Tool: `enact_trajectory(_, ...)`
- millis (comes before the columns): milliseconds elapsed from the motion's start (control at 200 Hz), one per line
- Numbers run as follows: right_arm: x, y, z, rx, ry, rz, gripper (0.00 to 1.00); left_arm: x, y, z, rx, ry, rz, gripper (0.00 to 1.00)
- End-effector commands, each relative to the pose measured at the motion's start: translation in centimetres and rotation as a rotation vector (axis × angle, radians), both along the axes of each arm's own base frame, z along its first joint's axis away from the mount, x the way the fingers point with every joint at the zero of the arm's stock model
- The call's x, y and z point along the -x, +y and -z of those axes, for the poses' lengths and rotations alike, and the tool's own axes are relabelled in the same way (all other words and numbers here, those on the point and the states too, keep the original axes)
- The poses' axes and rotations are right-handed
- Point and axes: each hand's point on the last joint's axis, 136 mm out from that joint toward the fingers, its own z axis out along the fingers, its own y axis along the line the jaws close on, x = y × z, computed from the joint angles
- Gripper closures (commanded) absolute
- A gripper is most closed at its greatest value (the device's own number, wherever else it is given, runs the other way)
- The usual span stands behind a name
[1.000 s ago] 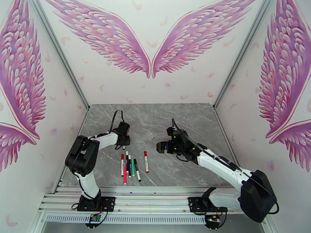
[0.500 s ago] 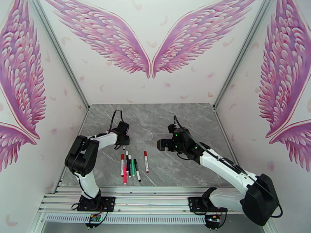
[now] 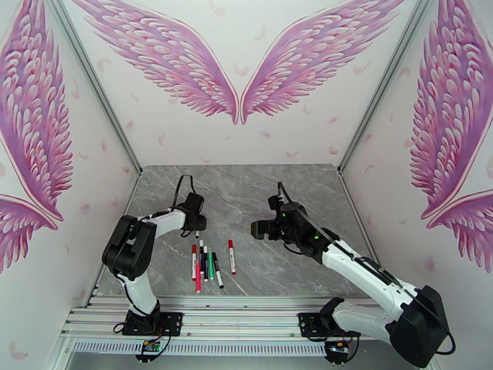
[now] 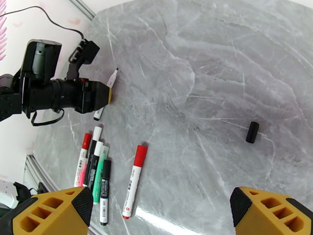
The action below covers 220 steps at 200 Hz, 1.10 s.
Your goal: Open the pen caps
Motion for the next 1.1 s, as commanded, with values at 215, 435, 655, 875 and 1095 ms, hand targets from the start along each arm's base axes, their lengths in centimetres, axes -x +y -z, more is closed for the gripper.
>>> enact_trajectory(215, 0.1, -0.9, -0.9, 0.047, -0.061, 0.003, 0.01, 3.2, 0.1, -7.3, 0.138, -0.102, -0.045, 0.52)
enact_trajectory(435, -0.1, -2.3, -0.4, 0.042, 0.022, 0.138, 0.01, 8.8, -0.4, -10.5, 0.315, -0.171, -0.042, 0.45)
enact_trajectory(655, 0.7, -2.0, -1.0, 0.053, -0.005, 0.069, 0.01, 13.3, 0.6, -12.5, 0.386, -0.247, -0.078, 0.20)
enact_trajectory(875, 1.6, -1.6, 0.4, 0.042, 0.060, 0.048, 0.01, 15.7, -0.5, -9.1, 0.511, -0.143, -0.155, 0.01)
enact_trajectory(1095, 2.5, -1.4, 1.1, 0.041, 0.089, 0.013, 0.05, 18.1, 0.4, -5.7, 0.426, 0.022, -0.210, 0.01)
